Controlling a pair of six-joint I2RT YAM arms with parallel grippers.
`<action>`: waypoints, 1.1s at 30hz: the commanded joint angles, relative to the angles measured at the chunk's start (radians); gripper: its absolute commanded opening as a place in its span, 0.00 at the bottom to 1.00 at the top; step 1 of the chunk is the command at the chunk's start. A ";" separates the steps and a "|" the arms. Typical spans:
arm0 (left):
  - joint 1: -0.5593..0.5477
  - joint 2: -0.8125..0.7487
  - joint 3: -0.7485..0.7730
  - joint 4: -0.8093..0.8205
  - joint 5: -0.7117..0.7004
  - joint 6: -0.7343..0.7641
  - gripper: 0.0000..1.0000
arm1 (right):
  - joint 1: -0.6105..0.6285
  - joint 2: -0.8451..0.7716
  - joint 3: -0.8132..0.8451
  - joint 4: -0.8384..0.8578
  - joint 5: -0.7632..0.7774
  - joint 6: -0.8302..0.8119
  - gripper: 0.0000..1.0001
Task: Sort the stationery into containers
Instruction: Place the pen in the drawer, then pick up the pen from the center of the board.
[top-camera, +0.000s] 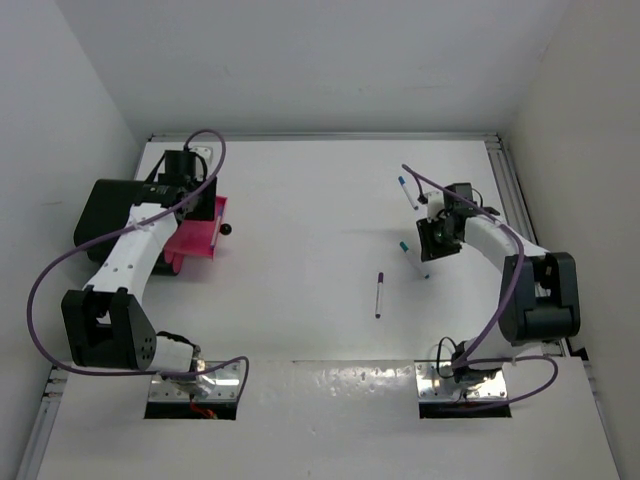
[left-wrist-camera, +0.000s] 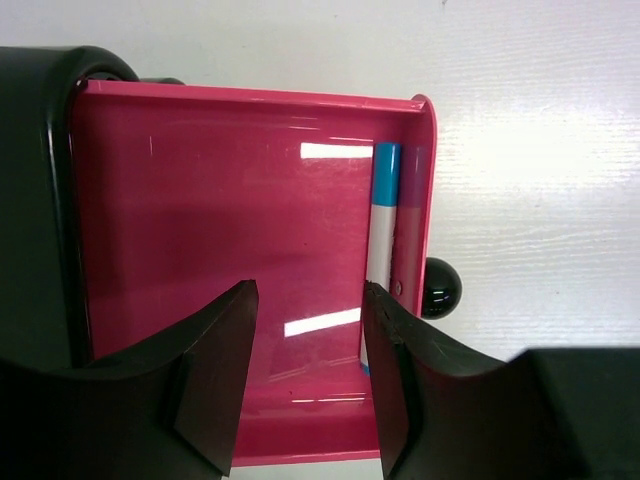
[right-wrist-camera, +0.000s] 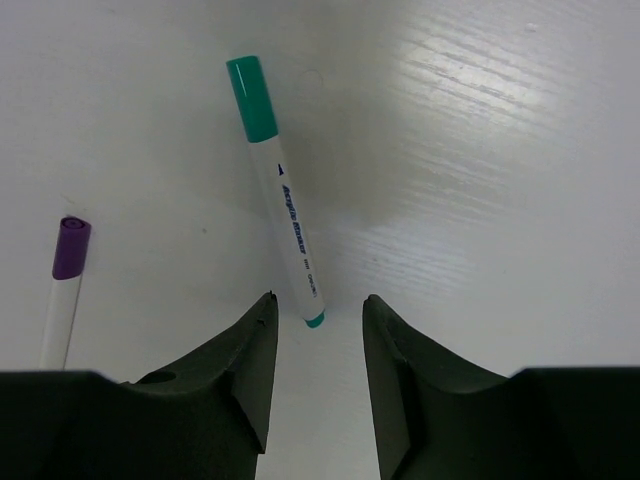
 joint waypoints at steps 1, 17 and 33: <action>0.018 -0.007 0.052 0.014 0.024 -0.002 0.53 | 0.030 0.029 0.026 0.016 0.014 -0.020 0.38; 0.033 -0.066 0.126 -0.008 0.226 0.018 0.68 | 0.128 0.221 0.083 0.043 0.171 0.007 0.28; -0.246 -0.167 -0.270 0.784 0.813 -0.418 0.66 | 0.078 0.091 0.271 -0.122 -0.597 0.030 0.00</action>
